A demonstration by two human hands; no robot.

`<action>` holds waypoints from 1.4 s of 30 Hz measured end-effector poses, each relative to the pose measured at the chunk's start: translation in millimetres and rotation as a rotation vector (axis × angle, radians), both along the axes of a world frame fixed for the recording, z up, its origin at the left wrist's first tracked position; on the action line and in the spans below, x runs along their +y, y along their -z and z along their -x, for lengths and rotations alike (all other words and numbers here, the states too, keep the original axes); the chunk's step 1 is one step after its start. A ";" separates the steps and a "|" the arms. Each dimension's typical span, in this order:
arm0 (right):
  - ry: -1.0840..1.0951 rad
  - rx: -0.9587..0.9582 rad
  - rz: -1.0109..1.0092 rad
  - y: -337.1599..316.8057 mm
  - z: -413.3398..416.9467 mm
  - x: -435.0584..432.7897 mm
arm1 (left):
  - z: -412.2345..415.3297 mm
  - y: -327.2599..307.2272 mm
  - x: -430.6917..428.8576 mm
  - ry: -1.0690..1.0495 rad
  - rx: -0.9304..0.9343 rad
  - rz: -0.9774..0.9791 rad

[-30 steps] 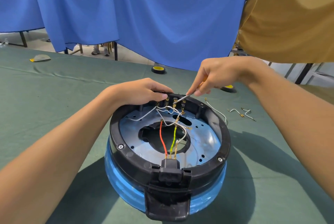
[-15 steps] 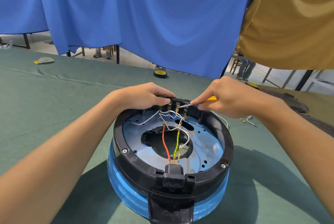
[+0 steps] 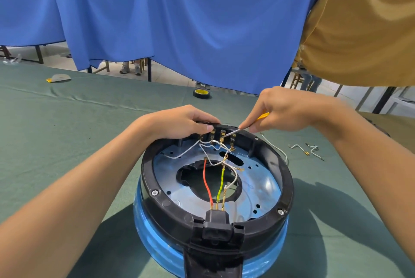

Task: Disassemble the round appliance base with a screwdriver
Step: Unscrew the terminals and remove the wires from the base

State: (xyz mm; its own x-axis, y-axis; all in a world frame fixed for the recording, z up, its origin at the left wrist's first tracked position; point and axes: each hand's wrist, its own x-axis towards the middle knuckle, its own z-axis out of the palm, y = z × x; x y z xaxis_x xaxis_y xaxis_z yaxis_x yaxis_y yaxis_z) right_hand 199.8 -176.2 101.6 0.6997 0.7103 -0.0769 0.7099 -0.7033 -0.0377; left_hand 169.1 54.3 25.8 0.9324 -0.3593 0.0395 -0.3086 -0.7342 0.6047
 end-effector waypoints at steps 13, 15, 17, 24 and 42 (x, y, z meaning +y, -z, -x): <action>-0.007 0.321 -0.161 2.9 -21.8 -8.8 | 2.0 -1.1 -0.2 0.004 0.002 0.014; -0.021 0.281 -0.184 5.7 -17.4 -11.0 | 1.9 -0.8 -0.2 0.005 0.005 0.019; -0.028 0.225 -0.180 8.4 -11.2 -13.1 | 1.5 -0.4 -0.5 0.004 0.007 0.024; -0.015 -0.058 -0.154 23.6 16.7 -16.4 | 2.1 -1.1 -1.9 -0.003 0.013 0.019; -0.014 0.035 -0.115 17.4 20.3 -9.5 | 3.3 -2.2 -2.2 -0.017 0.016 0.024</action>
State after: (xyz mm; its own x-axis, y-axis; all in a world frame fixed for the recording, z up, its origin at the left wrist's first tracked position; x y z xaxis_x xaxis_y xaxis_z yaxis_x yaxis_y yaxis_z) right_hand 179.5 -185.6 84.2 0.6877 0.7257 -0.0183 0.7166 -0.6827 -0.1425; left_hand 165.9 52.1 27.9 0.9389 -0.3425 0.0330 -0.2864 -0.7246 0.6269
